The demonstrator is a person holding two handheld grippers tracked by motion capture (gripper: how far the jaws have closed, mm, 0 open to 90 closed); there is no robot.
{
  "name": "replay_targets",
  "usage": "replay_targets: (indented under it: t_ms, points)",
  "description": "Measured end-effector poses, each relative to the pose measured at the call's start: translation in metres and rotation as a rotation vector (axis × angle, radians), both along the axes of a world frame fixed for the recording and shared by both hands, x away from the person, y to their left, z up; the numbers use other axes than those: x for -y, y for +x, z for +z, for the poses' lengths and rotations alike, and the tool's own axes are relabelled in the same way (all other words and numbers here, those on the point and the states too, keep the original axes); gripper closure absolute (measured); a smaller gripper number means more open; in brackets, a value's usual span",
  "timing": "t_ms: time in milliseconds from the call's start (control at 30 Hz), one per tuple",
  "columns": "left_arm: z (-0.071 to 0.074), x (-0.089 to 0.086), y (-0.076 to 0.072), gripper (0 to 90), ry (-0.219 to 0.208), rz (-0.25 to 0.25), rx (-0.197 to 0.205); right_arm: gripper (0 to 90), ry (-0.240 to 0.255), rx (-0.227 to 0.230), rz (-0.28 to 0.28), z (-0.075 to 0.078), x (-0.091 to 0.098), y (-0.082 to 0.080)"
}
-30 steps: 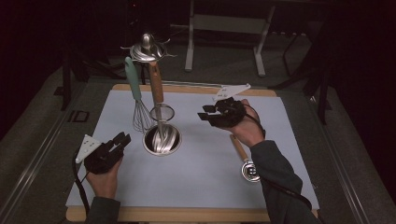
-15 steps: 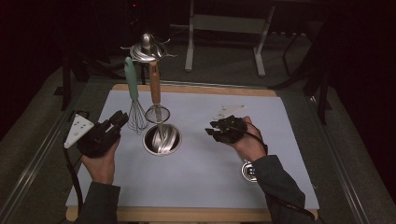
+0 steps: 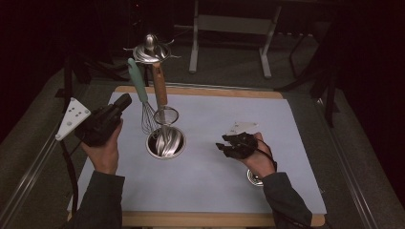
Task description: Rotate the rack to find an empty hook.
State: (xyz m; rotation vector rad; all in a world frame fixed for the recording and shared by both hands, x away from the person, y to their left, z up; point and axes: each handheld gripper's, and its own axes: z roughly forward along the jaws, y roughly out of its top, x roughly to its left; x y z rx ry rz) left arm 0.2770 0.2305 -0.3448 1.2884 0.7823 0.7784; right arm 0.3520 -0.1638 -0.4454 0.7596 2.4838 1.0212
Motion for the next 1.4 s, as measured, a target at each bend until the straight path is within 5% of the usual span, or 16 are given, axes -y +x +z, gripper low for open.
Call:
replay_targets:
  t_ms: [133, 467, 800, 1400]
  points:
    - [0.011, 0.0, 0.002, 90.0, -0.048, -0.019, 0.058, 57.8, 0.013, 0.003, -0.026, -0.005, 0.011, -0.006]
    - [0.042, 0.007, 0.009, 90.0, -0.076, -0.043, 0.12, 55.8, 0.061, -0.025, -0.078, -0.013, 0.037, -0.013]
    - [0.057, 0.013, 0.02, 90.0, -0.043, -0.025, 0.126, 55.5, 0.11, -0.043, -0.1, -0.022, 0.046, -0.016]
    - [0.061, 0.0, 0.037, 90.0, -0.041, 0.046, 0.076, 55.5, 0.109, -0.052, -0.101, -0.025, 0.048, -0.017]
